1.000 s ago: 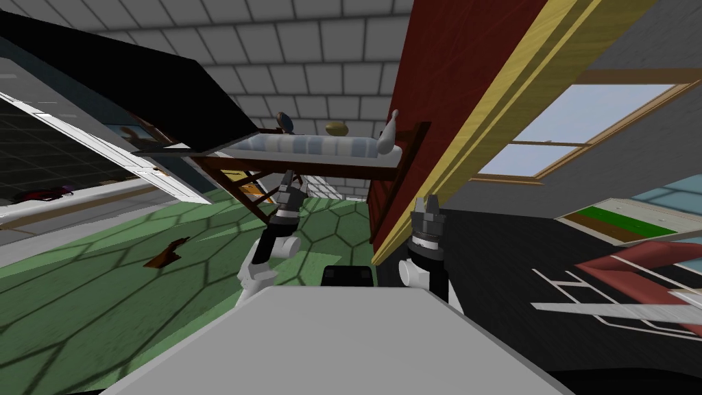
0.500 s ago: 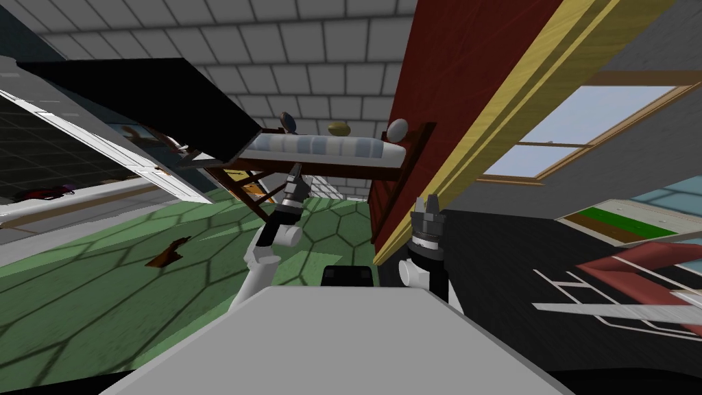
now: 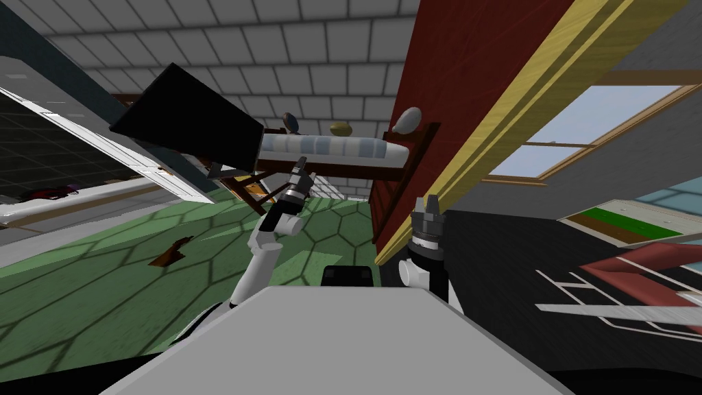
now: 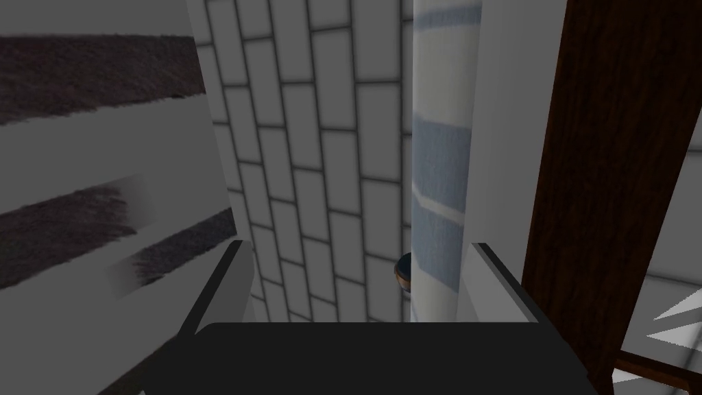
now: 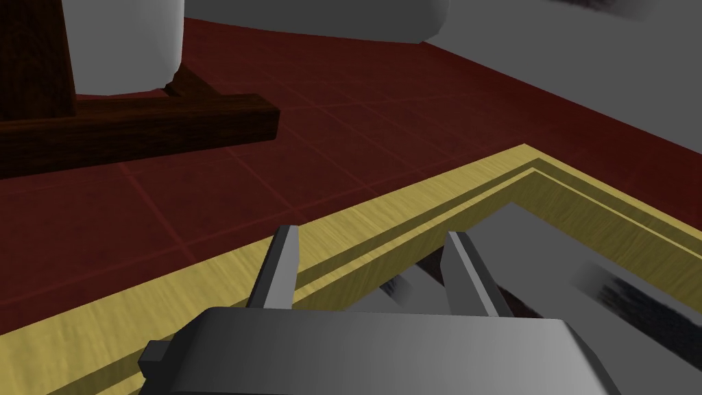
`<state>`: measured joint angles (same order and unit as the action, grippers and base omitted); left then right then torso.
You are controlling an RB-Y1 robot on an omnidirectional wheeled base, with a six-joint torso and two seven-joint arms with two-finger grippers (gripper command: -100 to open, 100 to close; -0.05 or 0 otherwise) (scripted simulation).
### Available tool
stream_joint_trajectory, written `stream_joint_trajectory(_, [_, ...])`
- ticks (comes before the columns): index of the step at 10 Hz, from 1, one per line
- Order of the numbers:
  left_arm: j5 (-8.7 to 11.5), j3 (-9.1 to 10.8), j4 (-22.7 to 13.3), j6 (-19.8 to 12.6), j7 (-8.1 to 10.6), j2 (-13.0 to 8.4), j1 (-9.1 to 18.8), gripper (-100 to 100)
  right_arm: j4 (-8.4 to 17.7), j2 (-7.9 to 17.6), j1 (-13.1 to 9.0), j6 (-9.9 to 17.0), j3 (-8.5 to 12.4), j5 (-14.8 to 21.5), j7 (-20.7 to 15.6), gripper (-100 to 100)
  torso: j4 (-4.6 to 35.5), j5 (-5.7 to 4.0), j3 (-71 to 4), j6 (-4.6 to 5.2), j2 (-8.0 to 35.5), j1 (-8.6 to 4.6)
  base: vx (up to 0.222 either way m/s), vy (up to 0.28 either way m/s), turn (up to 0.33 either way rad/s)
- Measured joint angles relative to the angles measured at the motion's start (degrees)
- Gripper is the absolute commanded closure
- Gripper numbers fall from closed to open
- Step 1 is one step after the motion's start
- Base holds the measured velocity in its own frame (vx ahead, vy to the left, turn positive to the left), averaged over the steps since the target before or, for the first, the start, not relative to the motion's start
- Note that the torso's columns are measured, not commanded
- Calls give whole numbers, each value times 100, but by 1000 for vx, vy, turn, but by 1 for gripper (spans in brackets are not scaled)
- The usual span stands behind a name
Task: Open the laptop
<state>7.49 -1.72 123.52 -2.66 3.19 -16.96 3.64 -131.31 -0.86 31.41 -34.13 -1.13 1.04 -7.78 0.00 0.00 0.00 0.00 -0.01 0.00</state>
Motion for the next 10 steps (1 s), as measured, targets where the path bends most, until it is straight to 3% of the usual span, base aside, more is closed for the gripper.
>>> stream_joint_trajectory(10, [422,65,-495,-1537,-45,-466,1636,-100,0,0,0,0,0,0,0,0,0,0,0,0,0,-1,-2,47,5])
